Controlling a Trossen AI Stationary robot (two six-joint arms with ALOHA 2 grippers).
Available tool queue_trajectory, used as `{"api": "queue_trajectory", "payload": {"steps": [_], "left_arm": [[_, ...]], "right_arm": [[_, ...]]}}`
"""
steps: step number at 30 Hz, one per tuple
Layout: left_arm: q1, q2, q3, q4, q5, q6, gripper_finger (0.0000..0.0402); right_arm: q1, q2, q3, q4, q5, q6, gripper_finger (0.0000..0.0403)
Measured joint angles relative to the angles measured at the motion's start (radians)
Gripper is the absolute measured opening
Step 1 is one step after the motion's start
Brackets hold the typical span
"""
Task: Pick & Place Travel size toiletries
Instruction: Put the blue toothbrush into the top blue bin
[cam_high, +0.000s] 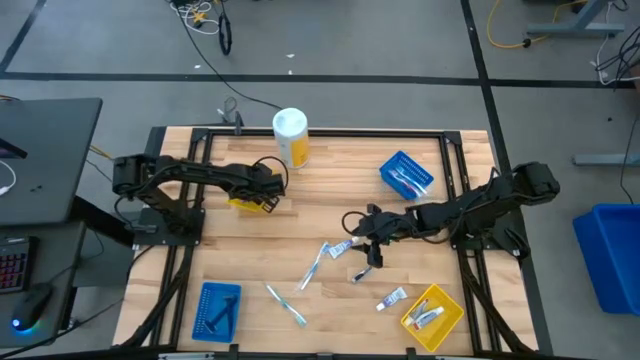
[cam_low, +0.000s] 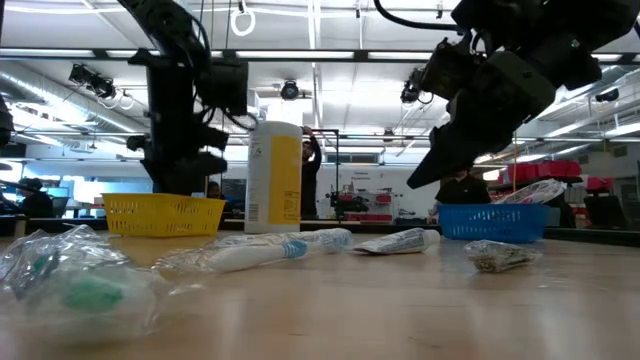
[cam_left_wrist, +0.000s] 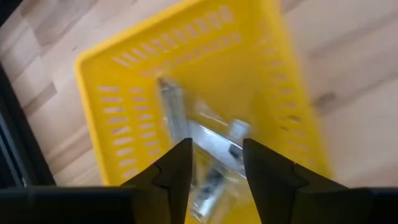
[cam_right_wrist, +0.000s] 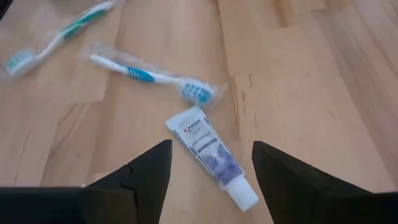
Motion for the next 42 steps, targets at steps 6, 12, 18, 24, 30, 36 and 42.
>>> {"api": "queue_trajectory", "payload": {"steps": [6,12,18,24,30,36,42], "left_arm": [[-0.100,-0.028,0.126,-0.042,0.003,0.007,0.0140],[-0.235,-0.031,0.217,0.152,0.037,0.089,0.0124],[-0.342,-0.021,0.216,0.420,0.156,0.079,0.0117],[-0.434,0.037,0.218,0.491,0.166,0.060,0.0117],[-0.510,0.160,0.214,0.517,0.163,0.057,0.0133],[-0.527,0.264,0.216,0.626,0.243,0.033,0.0183],[-0.527,0.350,0.215,0.656,0.290,0.012,0.0218]], "right_arm": [[-0.001,0.009,-0.001,0.021,0.002,-0.012,0.0245],[-0.001,0.008,-0.001,0.051,0.060,-0.012,0.0244],[-0.002,0.008,-0.001,0.058,0.063,-0.012,0.0229],[-0.002,0.008,-0.001,0.058,0.063,-0.012,0.0216],[-0.002,0.011,0.000,0.084,0.062,-0.012,0.0204],[-0.002,0.011,0.000,0.098,0.062,-0.012,0.0197],[-0.002,0.011,0.000,0.097,0.062,-0.012,0.0212]]}}
